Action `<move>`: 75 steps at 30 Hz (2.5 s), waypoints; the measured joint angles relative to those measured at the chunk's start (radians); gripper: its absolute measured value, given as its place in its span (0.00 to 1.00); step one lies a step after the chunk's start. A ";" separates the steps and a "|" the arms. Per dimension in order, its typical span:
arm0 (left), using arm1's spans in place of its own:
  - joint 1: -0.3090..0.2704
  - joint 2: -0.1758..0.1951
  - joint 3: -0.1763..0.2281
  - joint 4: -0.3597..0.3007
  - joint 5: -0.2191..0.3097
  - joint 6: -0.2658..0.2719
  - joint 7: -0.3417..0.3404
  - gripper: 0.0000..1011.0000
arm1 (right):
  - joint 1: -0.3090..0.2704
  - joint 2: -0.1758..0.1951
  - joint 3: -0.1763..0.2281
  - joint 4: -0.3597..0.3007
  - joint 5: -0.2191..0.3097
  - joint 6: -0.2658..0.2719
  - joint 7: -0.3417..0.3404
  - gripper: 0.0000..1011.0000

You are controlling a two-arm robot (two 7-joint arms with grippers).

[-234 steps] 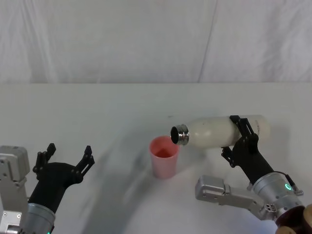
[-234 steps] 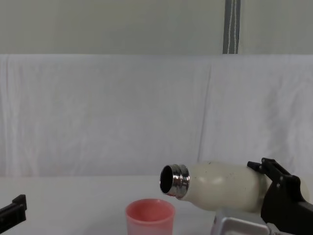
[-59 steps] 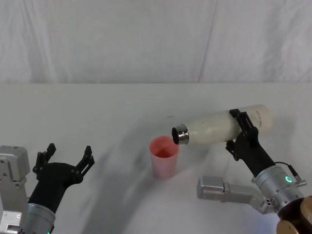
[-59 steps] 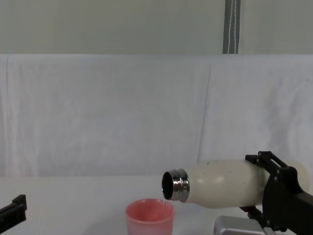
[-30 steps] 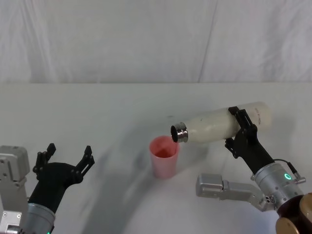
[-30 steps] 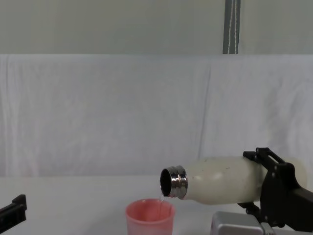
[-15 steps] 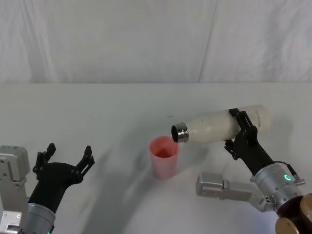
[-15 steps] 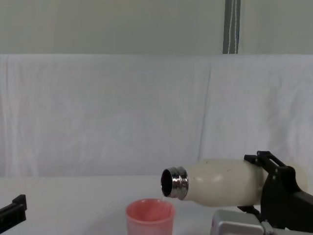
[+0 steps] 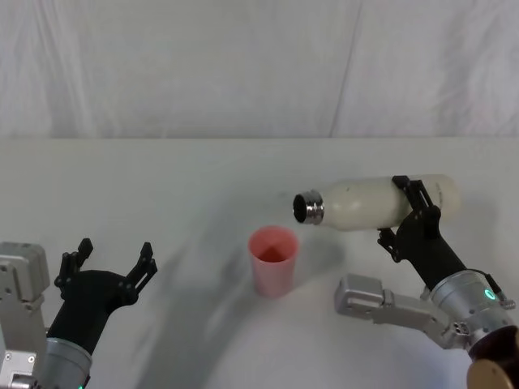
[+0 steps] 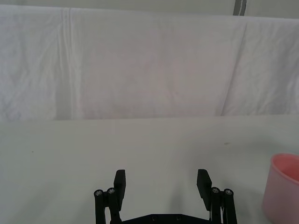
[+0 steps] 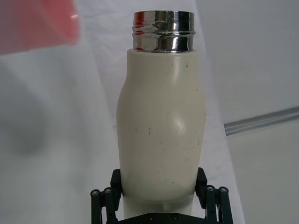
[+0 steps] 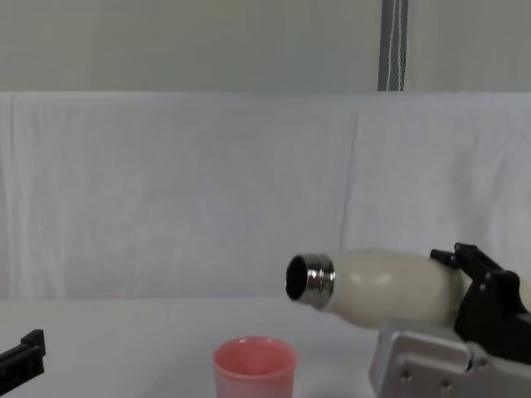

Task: Grasp the thermos with one hand and pour water into the cup lid.

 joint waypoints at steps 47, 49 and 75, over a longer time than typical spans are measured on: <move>0.000 0.000 0.000 0.000 0.000 0.000 0.000 0.99 | -0.201 -0.164 0.363 -0.182 0.859 -0.088 0.331 0.94; 0.000 0.000 0.000 0.000 0.000 0.000 0.000 0.99 | -0.202 -0.169 0.370 -0.174 0.884 -0.086 0.334 0.94; 0.000 0.000 0.000 0.000 0.000 0.000 0.000 0.99 | -0.197 -0.199 0.386 -0.137 1.038 -0.080 0.345 0.94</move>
